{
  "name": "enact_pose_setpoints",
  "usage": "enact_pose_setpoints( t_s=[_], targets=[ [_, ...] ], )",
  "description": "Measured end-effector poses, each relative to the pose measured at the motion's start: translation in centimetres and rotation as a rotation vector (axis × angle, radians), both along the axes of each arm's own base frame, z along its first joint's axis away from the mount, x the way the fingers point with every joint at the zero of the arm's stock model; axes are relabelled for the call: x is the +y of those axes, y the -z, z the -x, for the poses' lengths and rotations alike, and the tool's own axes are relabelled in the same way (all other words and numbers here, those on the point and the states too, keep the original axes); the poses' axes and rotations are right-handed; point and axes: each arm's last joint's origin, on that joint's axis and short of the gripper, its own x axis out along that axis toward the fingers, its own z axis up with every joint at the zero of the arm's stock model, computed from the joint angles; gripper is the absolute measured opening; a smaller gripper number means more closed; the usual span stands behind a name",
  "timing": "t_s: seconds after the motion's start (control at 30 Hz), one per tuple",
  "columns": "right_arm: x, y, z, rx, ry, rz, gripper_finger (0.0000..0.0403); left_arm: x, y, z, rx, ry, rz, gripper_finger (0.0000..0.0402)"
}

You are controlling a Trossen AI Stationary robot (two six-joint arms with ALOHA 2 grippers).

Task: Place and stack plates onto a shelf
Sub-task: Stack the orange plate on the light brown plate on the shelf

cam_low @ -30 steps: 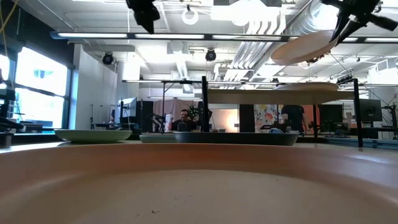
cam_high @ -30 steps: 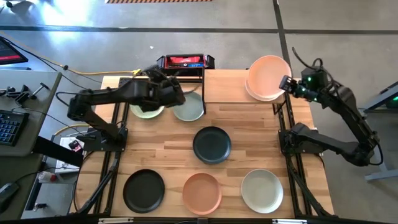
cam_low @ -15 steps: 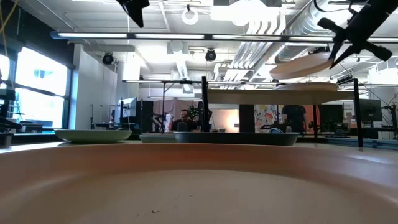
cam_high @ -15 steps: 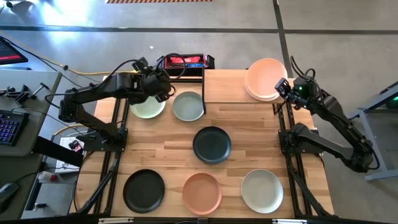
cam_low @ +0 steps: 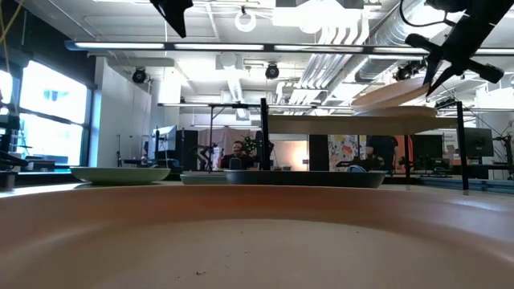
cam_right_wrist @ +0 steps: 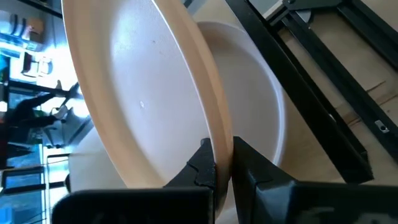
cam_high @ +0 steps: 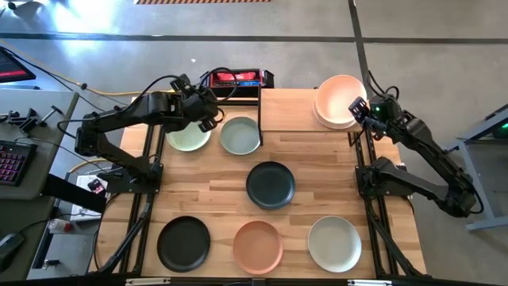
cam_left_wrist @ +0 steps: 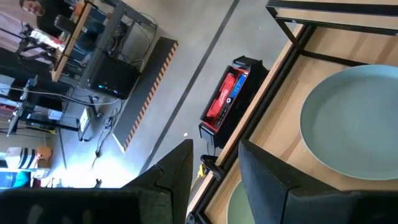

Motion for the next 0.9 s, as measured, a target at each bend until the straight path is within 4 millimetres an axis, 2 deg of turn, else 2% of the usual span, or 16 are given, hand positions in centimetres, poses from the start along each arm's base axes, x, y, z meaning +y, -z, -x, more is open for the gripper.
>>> enact_pose_setpoints(
  t_s=[0.47, 0.73, 0.9],
  targets=[
    [-0.35, 0.22, -0.28, 0.02, -0.006, -0.016, 0.0006, -0.02, 0.03, -0.02, -0.002, 0.008, 0.012, 0.0117],
    [-0.34, 0.22, -0.28, 0.02, -0.006, -0.016, 0.0059, -0.02, 0.05, -0.03, -0.008, 0.004, 0.014, 0.0117],
    [-0.3, 0.22, -0.32, 0.015, -0.029, -0.021, 0.0071, -0.02, 0.04, -0.03, -0.008, 0.004, 0.014, 0.0117]
  ],
)
